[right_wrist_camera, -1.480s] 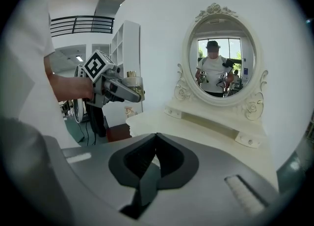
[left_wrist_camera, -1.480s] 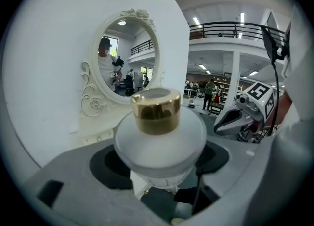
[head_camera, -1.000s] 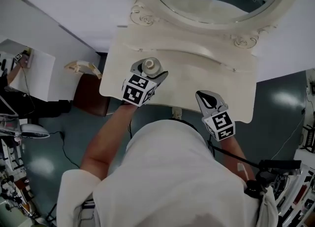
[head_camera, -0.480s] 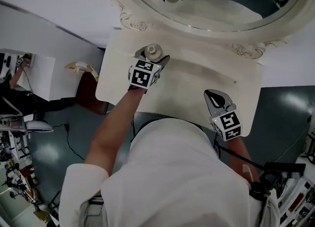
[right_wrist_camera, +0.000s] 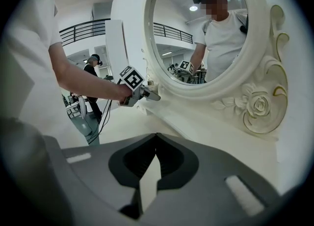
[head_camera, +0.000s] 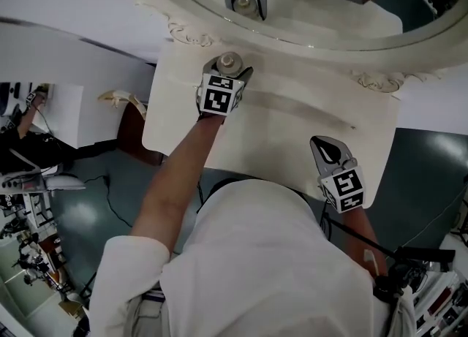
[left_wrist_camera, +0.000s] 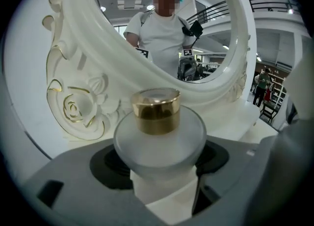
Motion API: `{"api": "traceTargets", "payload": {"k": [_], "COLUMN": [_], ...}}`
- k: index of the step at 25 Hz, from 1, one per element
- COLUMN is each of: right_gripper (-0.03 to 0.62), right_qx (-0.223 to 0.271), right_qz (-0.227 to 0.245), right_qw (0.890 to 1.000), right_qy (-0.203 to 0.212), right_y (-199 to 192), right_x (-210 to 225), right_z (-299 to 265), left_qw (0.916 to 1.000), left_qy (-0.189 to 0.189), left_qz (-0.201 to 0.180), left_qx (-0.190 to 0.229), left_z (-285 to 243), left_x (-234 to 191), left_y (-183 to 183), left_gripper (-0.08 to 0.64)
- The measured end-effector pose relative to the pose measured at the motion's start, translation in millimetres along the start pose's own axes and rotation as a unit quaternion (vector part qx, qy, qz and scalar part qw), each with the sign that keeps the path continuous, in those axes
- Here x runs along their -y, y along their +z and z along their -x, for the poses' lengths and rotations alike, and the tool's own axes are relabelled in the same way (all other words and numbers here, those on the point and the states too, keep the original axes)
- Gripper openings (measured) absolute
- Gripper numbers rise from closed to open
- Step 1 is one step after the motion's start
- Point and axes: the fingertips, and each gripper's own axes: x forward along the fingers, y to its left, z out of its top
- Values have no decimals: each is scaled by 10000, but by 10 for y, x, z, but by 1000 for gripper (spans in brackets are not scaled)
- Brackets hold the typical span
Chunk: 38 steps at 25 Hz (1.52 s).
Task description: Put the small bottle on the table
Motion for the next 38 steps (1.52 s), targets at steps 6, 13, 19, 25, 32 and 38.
{"api": "traceTargets", "payload": {"k": [6, 13, 19, 25, 32, 38], "right_gripper": [2, 2, 2, 2, 2, 2], "right_qx": [-61, -134, -170, -207, -245, -237], "right_qz": [-89, -184, -211, -209, -206, -186], "right_qw": [9999, 9997, 9996, 9995, 9994, 9995], "right_qy": [9, 6, 44, 90, 107, 122], "right_y": [-49, -89, -91, -104, -131, -126], "right_x": [135, 233, 255, 230, 204, 176], "right_z": [-33, -81, -134, -173, -190, -197], "left_qw": [9999, 9997, 9996, 9996, 9996, 9997], "left_qy": [157, 237, 265, 271, 213, 211], "left_qz": [-52, -68, -84, -92, -155, -155], "left_qx": [-50, -39, -44, -49, -40, -11], "left_z": [-207, -330, -372, -358, -401, -402], "left_x": [-105, -158, -168, -184, -178, -174], "left_y": [38, 49, 5, -33, -52, -47], "left_gripper": [342, 342, 342, 344, 347, 350]}}
